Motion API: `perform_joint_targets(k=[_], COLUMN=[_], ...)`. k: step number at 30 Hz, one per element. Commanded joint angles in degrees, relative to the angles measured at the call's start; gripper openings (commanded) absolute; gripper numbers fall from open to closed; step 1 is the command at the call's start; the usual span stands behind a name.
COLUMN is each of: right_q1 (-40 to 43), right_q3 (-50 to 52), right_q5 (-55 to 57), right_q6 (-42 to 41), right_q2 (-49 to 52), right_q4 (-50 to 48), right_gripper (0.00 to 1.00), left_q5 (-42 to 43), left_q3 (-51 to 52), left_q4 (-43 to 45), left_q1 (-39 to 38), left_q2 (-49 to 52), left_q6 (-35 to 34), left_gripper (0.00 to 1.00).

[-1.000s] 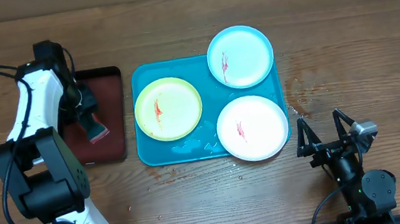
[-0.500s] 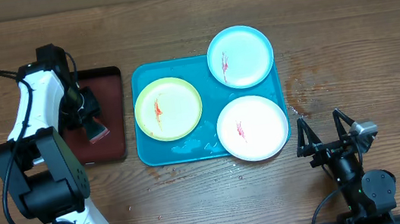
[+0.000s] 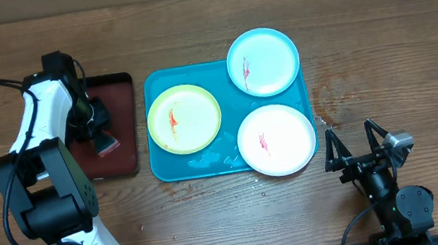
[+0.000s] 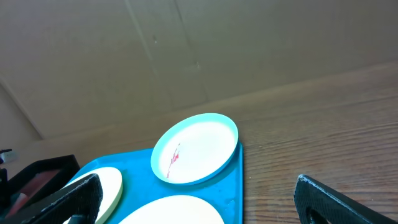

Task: Clean dirty plates on tray and stack at the side
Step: 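Close the left gripper on the green-and-orange sponge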

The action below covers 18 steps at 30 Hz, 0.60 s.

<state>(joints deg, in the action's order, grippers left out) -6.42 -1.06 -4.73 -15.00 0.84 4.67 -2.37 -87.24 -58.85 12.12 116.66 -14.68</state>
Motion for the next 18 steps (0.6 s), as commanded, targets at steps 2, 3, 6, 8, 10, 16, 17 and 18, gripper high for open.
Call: perform_joint_targets(k=[2, 3, 6, 8, 10, 16, 17, 18], right_q1=[0.1, 0.1, 0.1, 0.1, 0.1, 0.1, 0.1, 0.1], right_q3=[0.6, 0.6, 0.6, 0.6, 0.6, 0.6, 0.6, 0.6], right_q5=[-0.4, -0.4, -0.4, -0.4, -0.4, -0.4, -0.5, -0.4], right_q6=[-0.2, -0.2, -0.2, -0.2, -0.2, -0.2, -0.2, -0.2], right_q2=[-0.6, -0.6, -0.6, -0.6, -0.6, -0.6, -0.6, -0.6], right_q4=[-0.3, -0.3, -0.3, -0.3, -0.3, -0.3, -0.3, -0.3], right_gripper=[1.00, 1.00, 1.00, 1.00, 1.00, 1.00, 1.00, 1.00], left_q5=[-1.5, -1.8, -2.7, -2.7, -2.6, -2.7, -2.7, -2.7], left_q3=[1.4, 1.7, 2.4, 2.4, 2.4, 3.7, 4.2, 4.6], left_q4=[0.5, 0.8, 1.4, 1.8, 2.3, 3.0, 3.4, 3.9], left_q1=[0.5, 0.5, 0.6, 0.6, 0.6, 0.6, 0.6, 0.6], left_q2=[0.9, 0.9, 0.9, 0.9, 0.9, 0.9, 0.9, 1.0], left_q6=[-0.7, -0.7, -0.7, -0.7, -0.8, -0.7, -0.7, -0.7], left_gripper=[0.37, 0.37, 0.36, 0.33, 0.31, 0.27, 0.27, 0.27])
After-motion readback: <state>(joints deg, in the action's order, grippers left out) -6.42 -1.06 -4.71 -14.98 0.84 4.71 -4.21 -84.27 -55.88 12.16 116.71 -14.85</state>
